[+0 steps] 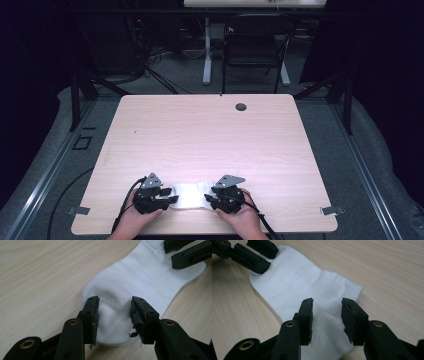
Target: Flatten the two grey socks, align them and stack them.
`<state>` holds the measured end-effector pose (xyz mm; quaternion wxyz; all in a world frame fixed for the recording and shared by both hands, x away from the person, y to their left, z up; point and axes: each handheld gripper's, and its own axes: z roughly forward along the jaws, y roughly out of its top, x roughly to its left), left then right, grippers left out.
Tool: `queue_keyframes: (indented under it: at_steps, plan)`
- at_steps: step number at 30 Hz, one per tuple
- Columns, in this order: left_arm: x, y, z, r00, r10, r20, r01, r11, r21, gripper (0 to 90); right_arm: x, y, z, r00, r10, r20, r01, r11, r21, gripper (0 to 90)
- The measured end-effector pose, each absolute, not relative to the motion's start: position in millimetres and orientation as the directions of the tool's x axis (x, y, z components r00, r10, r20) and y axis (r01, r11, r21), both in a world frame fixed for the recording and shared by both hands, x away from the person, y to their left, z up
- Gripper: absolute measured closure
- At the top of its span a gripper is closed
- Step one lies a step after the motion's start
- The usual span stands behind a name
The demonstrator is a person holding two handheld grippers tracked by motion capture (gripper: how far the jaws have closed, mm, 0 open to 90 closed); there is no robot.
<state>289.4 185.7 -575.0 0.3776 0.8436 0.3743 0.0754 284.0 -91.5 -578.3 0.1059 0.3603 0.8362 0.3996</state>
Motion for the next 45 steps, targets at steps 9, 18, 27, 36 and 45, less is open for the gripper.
queue_keyframes:
  at_steps: [9, 18, 27, 36, 45]
  plan:
    - [291.0, 186.8, -575.7, 0.701, 0.694, -0.164, 0.581, -0.423, 0.695, 60.0, 284.9, -94.0, -578.9, -0.718, 0.688, 0.109, 0.516, 0.42, 0.747, 64.7]
    - [294.9, 181.8, -576.4, 0.704, 0.697, -0.138, 0.564, -0.43, 0.705, 59.9, 288.7, -97.3, -579.2, -0.709, 0.695, 0.122, 0.525, 0.404, 0.749, 63.7]
    - [306.6, 181.6, -578.8, 0.687, 0.702, -0.189, 0.586, -0.382, 0.715, 60.1, 297.3, -102.8, -580.5, -0.692, 0.71, 0.134, 0.534, 0.378, 0.756, 63.8]
    - [323.7, 175.9, -579.6, 0.673, 0.719, -0.17, 0.581, -0.373, 0.724, 60.1, 313.7, -105.8, -582.1, -0.67, 0.723, 0.166, 0.552, 0.336, 0.763, 63.7]
    - [338.3, 171.3, -582.9, 0.661, 0.732, -0.162, 0.567, -0.346, 0.747, 59.8, 330.9, -104.3, -581.3, -0.664, 0.737, 0.128, 0.544, 0.358, 0.759, 63.5]
